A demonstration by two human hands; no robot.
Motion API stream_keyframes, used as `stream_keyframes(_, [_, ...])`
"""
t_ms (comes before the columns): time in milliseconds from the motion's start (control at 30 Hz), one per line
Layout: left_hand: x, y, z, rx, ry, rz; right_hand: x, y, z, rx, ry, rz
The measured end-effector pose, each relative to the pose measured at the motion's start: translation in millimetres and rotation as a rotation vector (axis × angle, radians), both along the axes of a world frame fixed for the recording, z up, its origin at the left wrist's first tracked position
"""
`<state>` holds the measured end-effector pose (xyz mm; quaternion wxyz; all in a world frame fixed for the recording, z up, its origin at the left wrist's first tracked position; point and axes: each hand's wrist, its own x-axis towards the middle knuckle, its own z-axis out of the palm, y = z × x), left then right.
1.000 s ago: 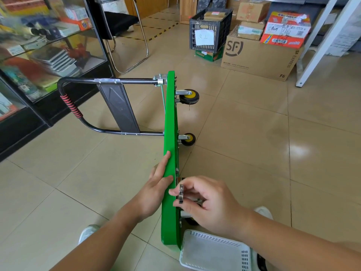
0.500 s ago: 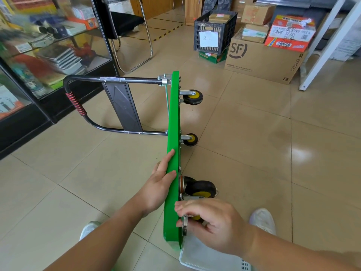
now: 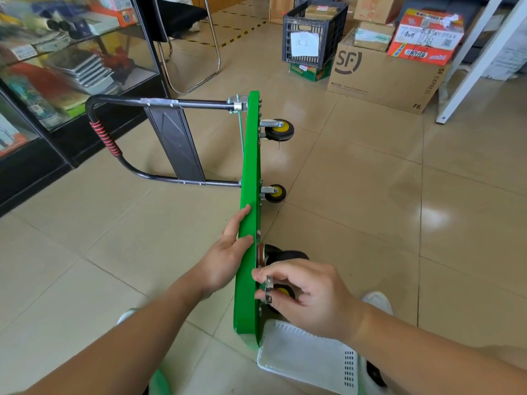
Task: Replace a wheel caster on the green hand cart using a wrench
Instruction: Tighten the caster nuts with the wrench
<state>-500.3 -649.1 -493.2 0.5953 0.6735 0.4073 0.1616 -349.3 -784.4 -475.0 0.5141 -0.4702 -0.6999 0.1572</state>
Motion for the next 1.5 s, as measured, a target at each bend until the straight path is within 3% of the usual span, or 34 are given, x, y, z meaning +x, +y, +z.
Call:
stream_keyframes(433, [-0.3, -11.8, 3.0, 0.001, 0.049, 0.042, -23.0, -25.1, -24.8, 0.107, -0.165, -0.008])
stream_keyframes(667, [-3.9, -6.6, -0.6, 0.001, 0.048, 0.006, -9.5, -9.3, -12.5, 0.032, 0.036, -0.125])
stream_keyframes(833, [-4.1, -2.3, -2.1, 0.008, 0.054, 0.003, -3.7, 9.4, 0.6, -0.17, 0.269, -0.047])
stream_keyframes(1333, [-5.3, -1.9, -6.3, -0.025, -0.005, 0.003, 29.8, 72.3, 26.7, -0.619, 0.624, -0.115])
stream_keyframes(1500, [-5.9, -2.0, -5.9, -0.025, -0.005, 0.008, 31.8, 52.3, 41.8, -0.511, 0.583, -0.083])
